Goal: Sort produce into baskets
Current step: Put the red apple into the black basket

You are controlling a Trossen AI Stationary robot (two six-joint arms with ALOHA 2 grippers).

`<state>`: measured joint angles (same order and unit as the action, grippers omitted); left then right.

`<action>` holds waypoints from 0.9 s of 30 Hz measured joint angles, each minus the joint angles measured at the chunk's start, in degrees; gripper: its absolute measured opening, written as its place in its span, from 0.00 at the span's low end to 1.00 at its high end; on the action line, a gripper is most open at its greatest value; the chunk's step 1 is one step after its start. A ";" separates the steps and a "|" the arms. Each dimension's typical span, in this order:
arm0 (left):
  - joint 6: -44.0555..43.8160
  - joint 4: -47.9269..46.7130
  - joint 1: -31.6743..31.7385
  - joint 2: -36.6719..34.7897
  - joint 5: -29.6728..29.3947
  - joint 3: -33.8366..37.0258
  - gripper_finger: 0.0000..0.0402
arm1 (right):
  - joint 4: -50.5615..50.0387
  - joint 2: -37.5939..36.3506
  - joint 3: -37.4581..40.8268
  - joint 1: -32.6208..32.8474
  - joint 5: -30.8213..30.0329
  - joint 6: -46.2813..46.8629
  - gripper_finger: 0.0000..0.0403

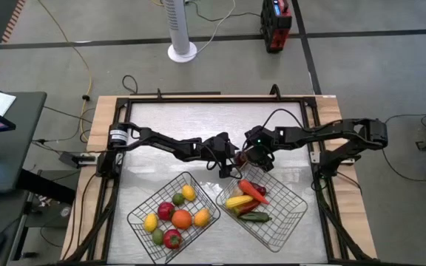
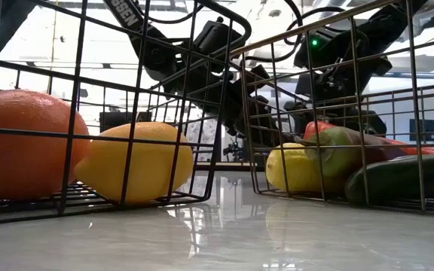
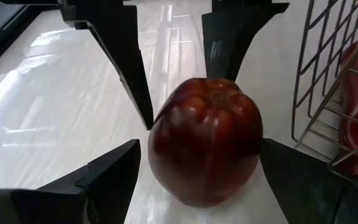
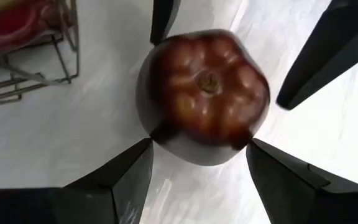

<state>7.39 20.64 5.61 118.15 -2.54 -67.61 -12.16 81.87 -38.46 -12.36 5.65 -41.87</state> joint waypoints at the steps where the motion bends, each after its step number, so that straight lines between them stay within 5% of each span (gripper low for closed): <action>1: -0.02 -0.03 0.00 0.02 -0.08 0.00 0.79 | 0.43 0.00 0.00 -0.06 0.00 0.00 0.71; 27: -0.54 -0.57 0.10 -2.49 1.15 -0.07 0.79 | 5.57 -0.02 -0.02 0.00 0.50 -0.02 0.71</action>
<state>6.85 20.07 5.72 115.66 -1.39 -67.69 -6.58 81.84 -38.48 -12.36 6.15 -41.89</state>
